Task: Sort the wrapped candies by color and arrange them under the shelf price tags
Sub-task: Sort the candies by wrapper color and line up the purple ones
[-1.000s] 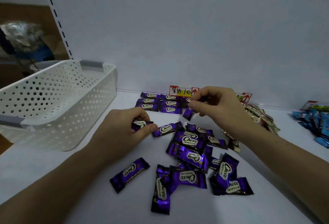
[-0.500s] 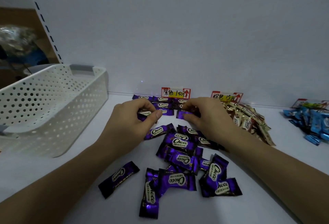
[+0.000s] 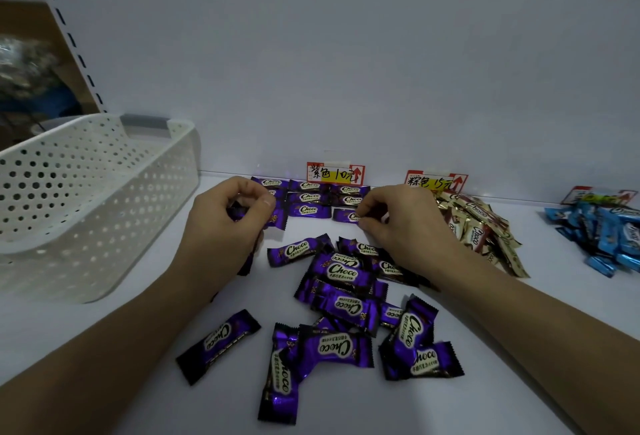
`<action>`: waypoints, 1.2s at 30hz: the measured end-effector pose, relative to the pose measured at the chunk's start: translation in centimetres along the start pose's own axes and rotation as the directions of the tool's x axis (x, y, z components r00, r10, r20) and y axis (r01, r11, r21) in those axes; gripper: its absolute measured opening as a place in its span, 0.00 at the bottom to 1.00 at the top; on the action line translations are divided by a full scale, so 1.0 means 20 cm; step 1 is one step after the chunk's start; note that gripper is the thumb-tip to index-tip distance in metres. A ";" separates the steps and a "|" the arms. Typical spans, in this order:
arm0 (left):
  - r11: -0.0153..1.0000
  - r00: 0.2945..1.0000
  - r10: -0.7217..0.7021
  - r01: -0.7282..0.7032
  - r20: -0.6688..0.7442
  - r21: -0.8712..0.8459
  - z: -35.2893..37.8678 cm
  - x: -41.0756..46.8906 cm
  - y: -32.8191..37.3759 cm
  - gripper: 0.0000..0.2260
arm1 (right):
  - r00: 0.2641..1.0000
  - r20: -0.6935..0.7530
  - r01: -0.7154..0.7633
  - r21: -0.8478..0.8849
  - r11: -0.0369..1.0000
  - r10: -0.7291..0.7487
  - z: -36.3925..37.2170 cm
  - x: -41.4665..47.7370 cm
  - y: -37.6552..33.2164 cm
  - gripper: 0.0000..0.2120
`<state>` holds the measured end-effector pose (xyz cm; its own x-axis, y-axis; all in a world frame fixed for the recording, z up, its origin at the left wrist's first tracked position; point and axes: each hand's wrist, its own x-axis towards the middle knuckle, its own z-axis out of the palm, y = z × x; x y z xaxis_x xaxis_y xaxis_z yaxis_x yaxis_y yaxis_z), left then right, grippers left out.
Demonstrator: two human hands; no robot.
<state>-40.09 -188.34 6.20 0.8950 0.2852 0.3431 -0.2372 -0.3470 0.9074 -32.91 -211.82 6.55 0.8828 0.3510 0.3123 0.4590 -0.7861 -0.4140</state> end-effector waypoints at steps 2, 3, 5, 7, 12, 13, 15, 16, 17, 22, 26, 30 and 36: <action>0.999 1.000 0.010 -0.010 0.011 0.030 0.00 0.00 -0.01 0.04 | 1.000 -0.019 -0.008 0.019 1.000 0.008 0.01 0.00 0.00 0.06; 0.999 1.000 0.010 -0.011 0.013 0.045 0.00 0.00 -0.01 0.04 | 1.000 -0.029 -0.008 0.026 1.000 0.009 0.01 0.00 0.00 0.07; 0.998 1.000 0.006 -0.006 0.010 0.060 0.00 0.00 -0.01 0.07 | 0.999 -0.043 -0.013 0.047 0.999 0.015 0.02 0.00 -0.01 0.09; 0.999 1.000 -0.001 0.001 0.013 0.048 0.01 0.00 0.00 0.09 | 0.998 -0.044 -0.030 0.089 0.996 0.034 0.02 0.01 0.00 0.11; 0.999 1.000 0.005 -0.006 0.013 0.048 0.00 0.01 -0.02 0.11 | 0.998 -0.042 -0.040 0.086 0.996 0.044 0.02 0.01 0.00 0.12; 0.999 1.000 0.005 -0.005 0.009 0.040 0.00 0.01 -0.03 0.10 | 0.997 -0.065 -0.031 0.086 0.996 0.037 0.01 0.00 -0.01 0.12; 1.000 1.000 0.010 -0.010 0.012 0.012 0.00 0.01 -0.03 0.09 | 0.987 -0.156 0.047 0.124 0.991 -0.027 -0.02 -0.01 -0.06 0.10; 1.000 1.000 0.014 -0.014 0.018 0.002 0.01 0.01 -0.03 0.09 | 0.982 -0.177 0.107 0.188 0.976 -0.073 -0.04 -0.02 -0.11 0.08; 1.000 1.000 0.019 -0.018 0.022 -0.010 0.01 0.01 -0.02 0.10 | 0.983 -0.144 0.152 0.293 0.944 -0.114 -0.07 -0.03 -0.17 0.08; 0.974 0.999 0.005 0.005 0.042 -0.225 0.01 -0.01 0.03 0.17 | 0.984 0.099 0.075 0.537 0.841 -0.151 -0.02 0.00 -0.40 0.13; 0.939 0.999 -0.019 0.035 0.051 -0.341 -0.01 -0.01 0.04 0.16 | 0.998 0.059 -0.032 0.729 0.684 -0.016 0.01 0.05 -0.37 0.11; 0.999 0.998 0.040 -0.040 -0.039 -0.008 -0.10 0.04 -0.02 0.13 | 0.994 0.110 -0.094 0.719 0.688 0.022 -0.02 0.07 -0.31 0.12; 0.796 0.974 0.095 -0.198 0.205 0.573 -0.13 0.01 -0.08 0.13 | 0.984 0.178 -0.098 0.485 0.869 0.012 -0.03 0.08 -0.26 0.11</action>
<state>-40.50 -185.39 5.38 0.9268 0.0621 0.3705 -0.1492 -0.8441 0.5149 -33.85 -207.44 9.63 0.8919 0.4266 0.1500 0.3606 -0.4710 -0.8051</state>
